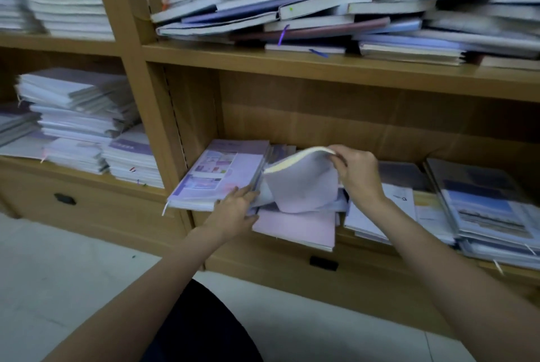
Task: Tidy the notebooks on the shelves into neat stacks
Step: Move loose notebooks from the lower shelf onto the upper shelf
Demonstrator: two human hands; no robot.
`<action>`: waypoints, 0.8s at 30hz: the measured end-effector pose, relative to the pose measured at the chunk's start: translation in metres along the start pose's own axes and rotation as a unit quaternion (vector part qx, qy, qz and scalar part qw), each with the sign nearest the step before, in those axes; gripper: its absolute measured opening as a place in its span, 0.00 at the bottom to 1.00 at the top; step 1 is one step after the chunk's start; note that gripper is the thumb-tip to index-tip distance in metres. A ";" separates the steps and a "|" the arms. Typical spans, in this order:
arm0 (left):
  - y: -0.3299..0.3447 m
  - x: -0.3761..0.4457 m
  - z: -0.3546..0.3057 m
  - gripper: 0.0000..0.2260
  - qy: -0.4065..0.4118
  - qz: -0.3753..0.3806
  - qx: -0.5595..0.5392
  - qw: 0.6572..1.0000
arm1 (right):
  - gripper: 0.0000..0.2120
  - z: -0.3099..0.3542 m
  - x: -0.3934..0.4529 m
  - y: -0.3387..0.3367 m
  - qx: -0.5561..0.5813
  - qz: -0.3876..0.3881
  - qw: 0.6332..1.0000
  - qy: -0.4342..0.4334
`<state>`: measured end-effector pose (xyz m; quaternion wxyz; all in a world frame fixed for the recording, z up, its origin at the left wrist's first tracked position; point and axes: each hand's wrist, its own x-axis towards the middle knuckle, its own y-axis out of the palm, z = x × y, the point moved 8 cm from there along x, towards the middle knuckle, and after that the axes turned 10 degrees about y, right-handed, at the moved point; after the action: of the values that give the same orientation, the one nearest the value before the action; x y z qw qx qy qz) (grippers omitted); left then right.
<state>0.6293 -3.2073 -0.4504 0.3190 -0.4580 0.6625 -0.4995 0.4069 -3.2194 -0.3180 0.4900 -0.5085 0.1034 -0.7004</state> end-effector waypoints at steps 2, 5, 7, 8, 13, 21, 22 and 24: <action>-0.022 0.004 -0.017 0.24 -0.019 -0.080 -0.132 0.988 | 0.08 -0.005 0.005 -0.030 0.021 -0.046 0.998 0.026; -0.027 -0.002 -0.036 0.19 -0.128 -0.106 -0.427 0.889 | 0.08 -0.005 0.016 -0.071 0.058 -0.069 0.995 0.033; -0.016 -0.002 -0.065 0.24 -0.173 -0.015 -0.652 0.738 | 0.09 0.000 0.012 -0.087 0.098 -0.047 0.994 0.020; -0.016 0.000 -0.080 0.25 -0.164 0.020 -0.722 0.672 | 0.09 0.002 0.006 -0.091 0.115 -0.024 0.993 0.010; -0.034 0.020 -0.118 0.06 -0.123 -0.019 -0.795 0.594 | 0.14 -0.018 -0.035 -0.095 0.102 0.089 0.991 -0.003; 0.009 0.060 -0.129 0.11 -0.147 -0.065 -0.715 0.680 | 0.37 -0.175 -0.094 -0.034 -0.195 0.285 0.914 0.214; 0.022 0.061 -0.120 0.09 -0.167 -0.068 -0.694 0.697 | 0.41 -0.189 -0.107 -0.018 -0.213 0.337 0.890 0.222; 0.045 0.057 -0.099 0.10 -0.198 -0.068 -0.641 0.738 | 0.44 -0.207 -0.123 0.005 -0.245 0.380 0.865 0.220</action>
<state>0.5073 -3.2201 -0.4615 0.0391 -0.6866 0.7150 0.1255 0.2419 -3.1978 -0.4921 0.5428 -0.3664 0.5616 -0.5057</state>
